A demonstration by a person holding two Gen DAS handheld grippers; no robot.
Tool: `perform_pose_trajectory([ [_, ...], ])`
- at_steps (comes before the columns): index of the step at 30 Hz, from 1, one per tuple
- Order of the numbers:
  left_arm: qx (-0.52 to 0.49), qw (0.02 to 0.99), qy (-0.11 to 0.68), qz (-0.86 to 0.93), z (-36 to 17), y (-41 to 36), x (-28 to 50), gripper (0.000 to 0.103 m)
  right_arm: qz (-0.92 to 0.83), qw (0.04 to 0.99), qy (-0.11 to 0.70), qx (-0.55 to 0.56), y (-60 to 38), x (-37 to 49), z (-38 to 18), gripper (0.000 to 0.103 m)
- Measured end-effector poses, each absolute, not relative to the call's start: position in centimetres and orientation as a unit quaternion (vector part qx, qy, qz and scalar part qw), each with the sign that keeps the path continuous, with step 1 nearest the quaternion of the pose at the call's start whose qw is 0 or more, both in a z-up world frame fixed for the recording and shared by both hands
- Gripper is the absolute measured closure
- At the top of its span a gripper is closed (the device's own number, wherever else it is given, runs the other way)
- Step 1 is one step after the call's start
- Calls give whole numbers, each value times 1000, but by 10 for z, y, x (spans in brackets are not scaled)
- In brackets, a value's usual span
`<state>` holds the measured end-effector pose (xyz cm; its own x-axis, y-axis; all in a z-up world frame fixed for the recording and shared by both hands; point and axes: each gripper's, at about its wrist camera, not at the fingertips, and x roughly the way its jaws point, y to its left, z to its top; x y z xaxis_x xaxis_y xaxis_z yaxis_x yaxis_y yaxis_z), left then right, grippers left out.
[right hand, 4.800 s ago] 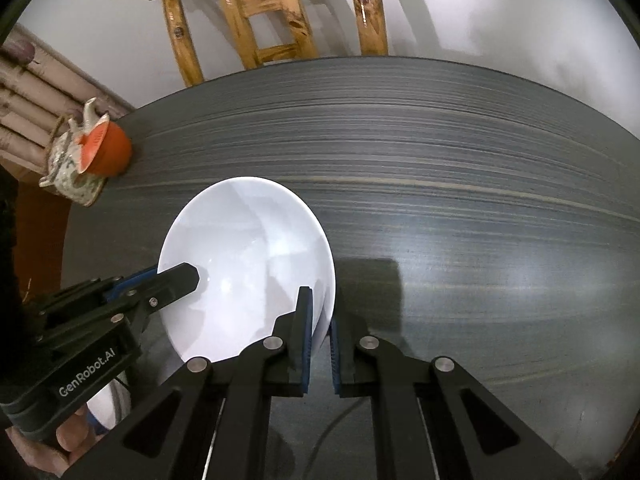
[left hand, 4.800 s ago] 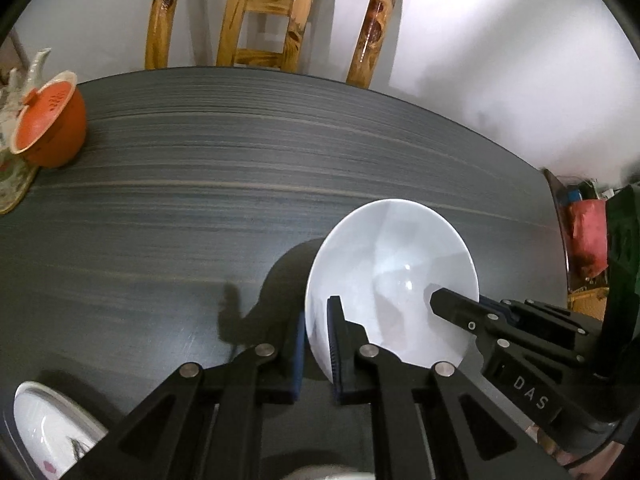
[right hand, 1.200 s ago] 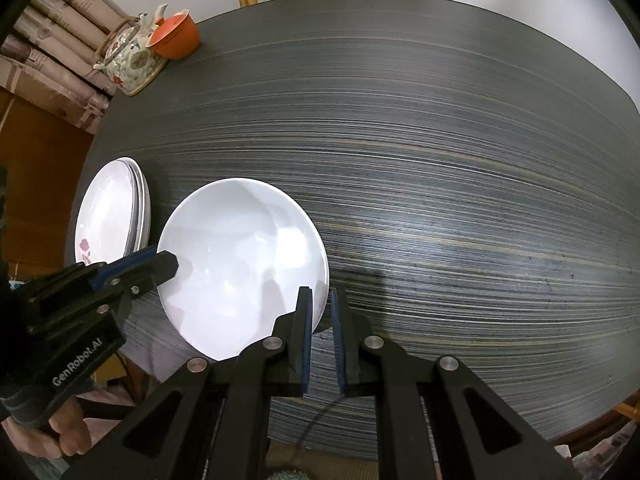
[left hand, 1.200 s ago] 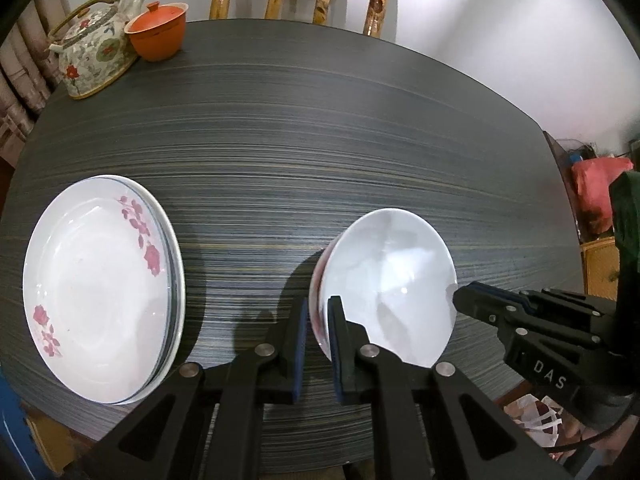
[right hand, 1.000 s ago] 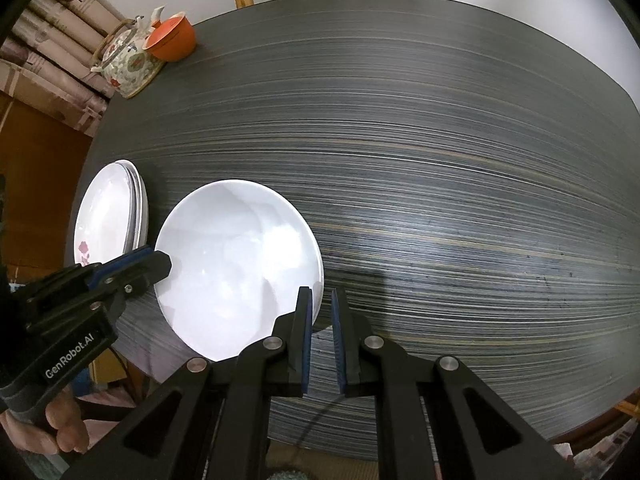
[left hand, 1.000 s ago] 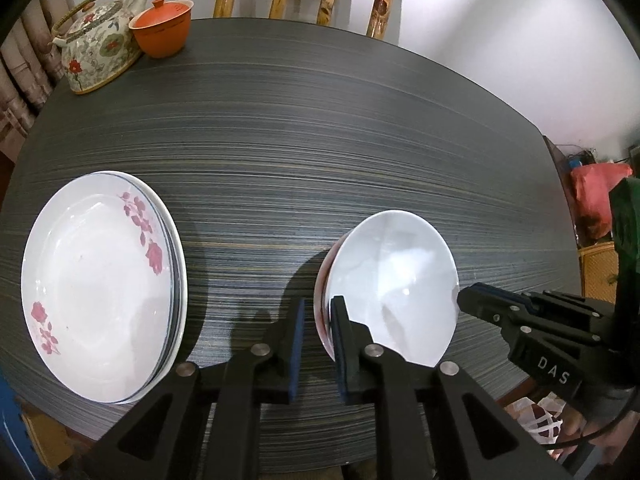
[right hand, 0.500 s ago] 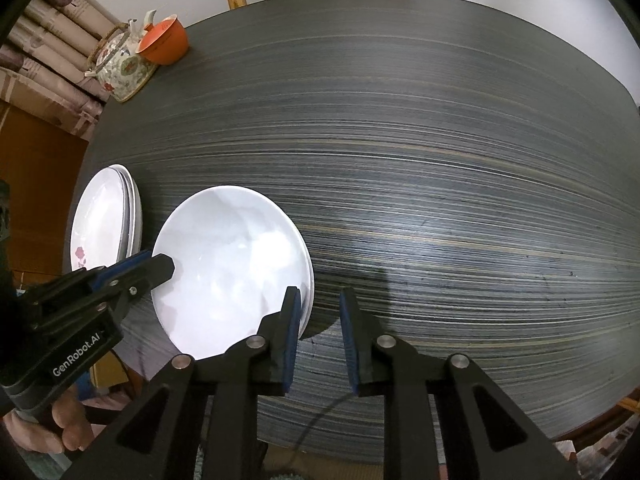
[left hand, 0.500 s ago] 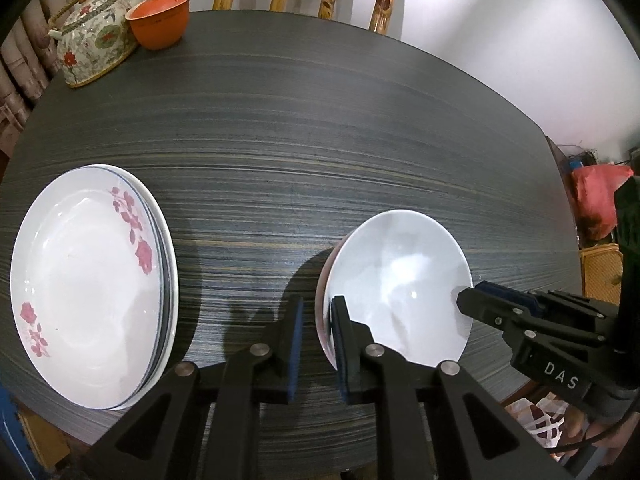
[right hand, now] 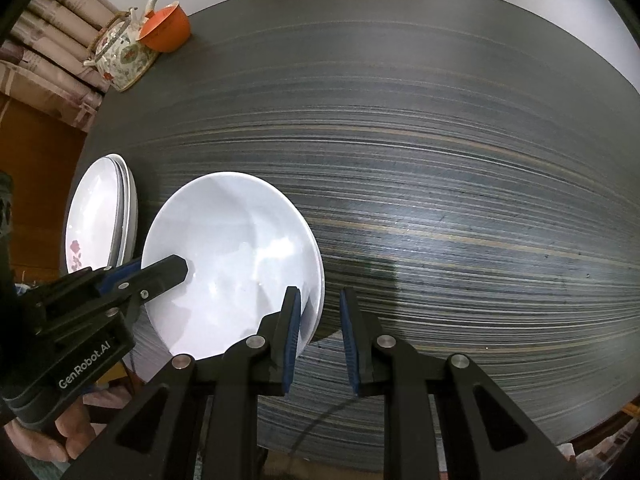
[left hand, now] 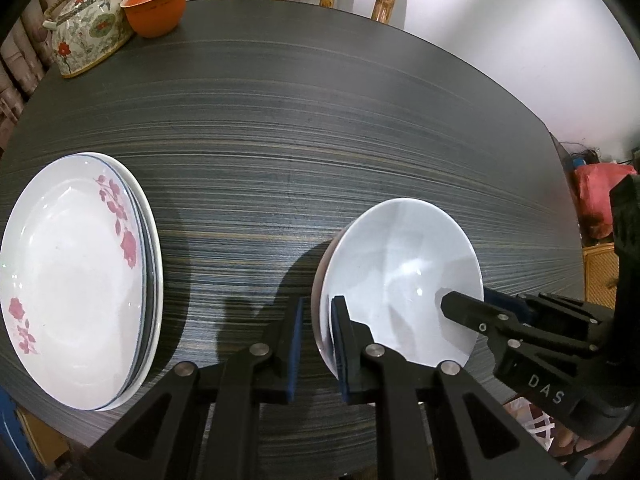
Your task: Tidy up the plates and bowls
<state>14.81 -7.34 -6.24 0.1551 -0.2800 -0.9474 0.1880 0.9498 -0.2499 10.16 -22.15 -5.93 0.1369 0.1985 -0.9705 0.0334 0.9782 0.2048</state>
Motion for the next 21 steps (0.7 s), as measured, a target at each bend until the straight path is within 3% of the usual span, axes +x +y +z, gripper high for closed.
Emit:
perform_pose_trajectory([
  [21, -39, 756, 633, -159, -74, -74, 151, 92, 62, 746, 657, 91, -217, 100, -68, 91],
])
